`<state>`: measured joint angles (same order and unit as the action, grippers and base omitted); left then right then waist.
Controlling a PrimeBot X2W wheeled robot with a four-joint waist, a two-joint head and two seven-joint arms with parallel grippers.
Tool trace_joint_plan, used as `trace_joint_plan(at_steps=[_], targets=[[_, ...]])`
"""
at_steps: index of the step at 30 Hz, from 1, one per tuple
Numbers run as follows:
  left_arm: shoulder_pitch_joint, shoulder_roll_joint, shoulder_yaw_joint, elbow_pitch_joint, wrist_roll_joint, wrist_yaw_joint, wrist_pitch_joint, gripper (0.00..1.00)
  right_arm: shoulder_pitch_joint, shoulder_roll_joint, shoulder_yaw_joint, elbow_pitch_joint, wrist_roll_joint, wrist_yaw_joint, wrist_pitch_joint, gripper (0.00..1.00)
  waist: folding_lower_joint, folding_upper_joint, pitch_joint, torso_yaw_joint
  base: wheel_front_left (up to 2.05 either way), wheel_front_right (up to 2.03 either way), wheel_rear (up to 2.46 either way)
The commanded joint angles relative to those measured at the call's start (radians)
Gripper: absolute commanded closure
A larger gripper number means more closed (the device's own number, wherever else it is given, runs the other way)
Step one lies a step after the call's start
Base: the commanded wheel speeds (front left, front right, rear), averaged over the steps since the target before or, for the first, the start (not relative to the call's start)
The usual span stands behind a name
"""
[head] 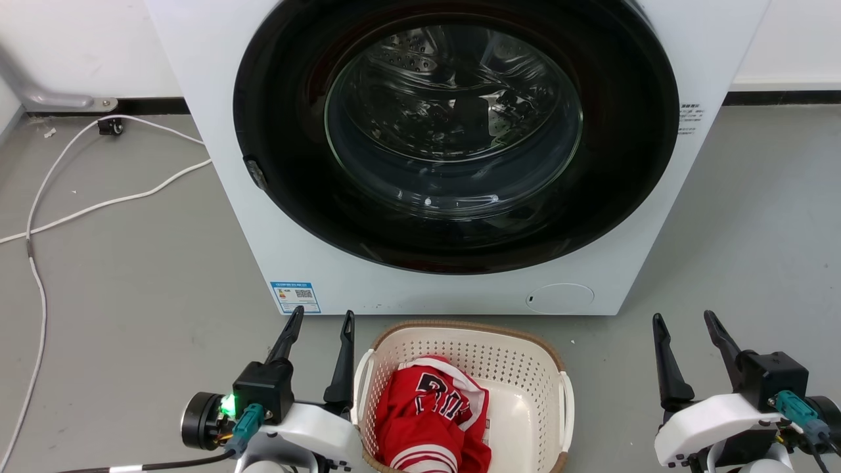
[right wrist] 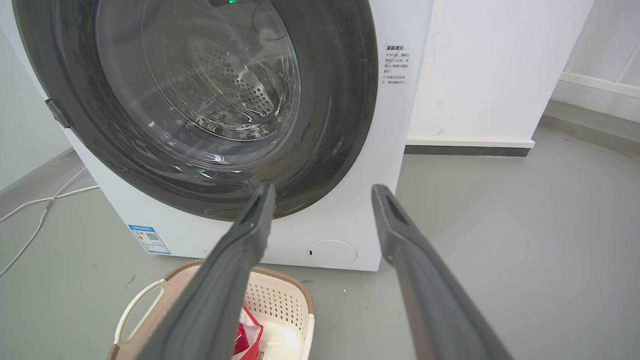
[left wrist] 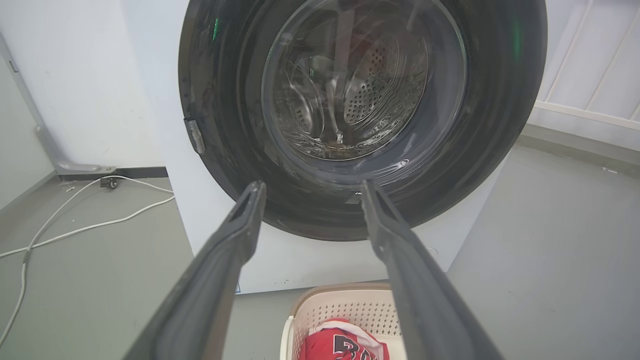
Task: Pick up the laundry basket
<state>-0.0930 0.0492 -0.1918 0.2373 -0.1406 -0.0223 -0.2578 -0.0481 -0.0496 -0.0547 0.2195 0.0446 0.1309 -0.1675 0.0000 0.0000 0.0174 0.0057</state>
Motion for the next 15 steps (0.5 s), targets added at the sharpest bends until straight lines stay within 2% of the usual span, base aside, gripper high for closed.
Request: trace_joint_plan(at_steps=[1, 15], targets=[[-0.015, 0.002, -0.004, 0.002, 0.017, 0.005, -0.006, 0.00, 0.005, -0.001, 0.001, 0.002, -0.014, 0.000, -0.008, 0.00, 0.0000, 0.0000, 0.000, 0.000, 0.00, 0.00, 0.00], [-0.013, 0.002, -0.005, 0.009, -0.003, 0.008, -0.009, 0.00, -0.008, -0.001, 0.007, 0.014, 0.022, 0.000, -0.027, 0.00, 0.0000, 0.0000, 0.006, -0.002, 0.00, 0.00, 0.00]])
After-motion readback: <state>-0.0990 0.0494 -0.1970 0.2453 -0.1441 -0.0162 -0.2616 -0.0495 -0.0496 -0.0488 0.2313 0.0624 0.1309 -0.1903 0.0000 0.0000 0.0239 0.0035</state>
